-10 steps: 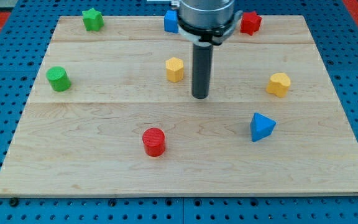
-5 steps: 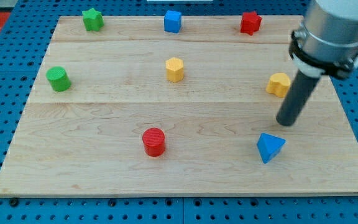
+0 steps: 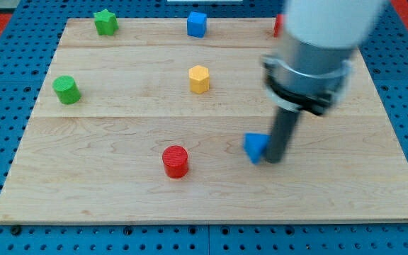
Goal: Push the blue triangle to the bottom left
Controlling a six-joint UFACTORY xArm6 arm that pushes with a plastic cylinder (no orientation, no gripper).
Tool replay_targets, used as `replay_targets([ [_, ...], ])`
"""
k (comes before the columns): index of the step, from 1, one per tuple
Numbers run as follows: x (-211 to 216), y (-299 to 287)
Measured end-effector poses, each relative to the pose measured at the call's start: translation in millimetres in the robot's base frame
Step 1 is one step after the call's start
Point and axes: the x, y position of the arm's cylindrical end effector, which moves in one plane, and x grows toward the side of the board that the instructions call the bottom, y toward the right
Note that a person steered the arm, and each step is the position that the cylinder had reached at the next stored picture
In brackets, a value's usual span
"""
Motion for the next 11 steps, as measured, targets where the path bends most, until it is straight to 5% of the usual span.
replay_targets([
  [1, -32.0, -73.4],
  [2, -47.5, 7.3],
  [3, -75.9, -45.9],
  [5, 5.2, -231.9],
  [7, -43.9, -199.5],
  [9, 32.2, -294.6],
  [10, 27.2, -276.2],
  [11, -24.3, -253.7],
])
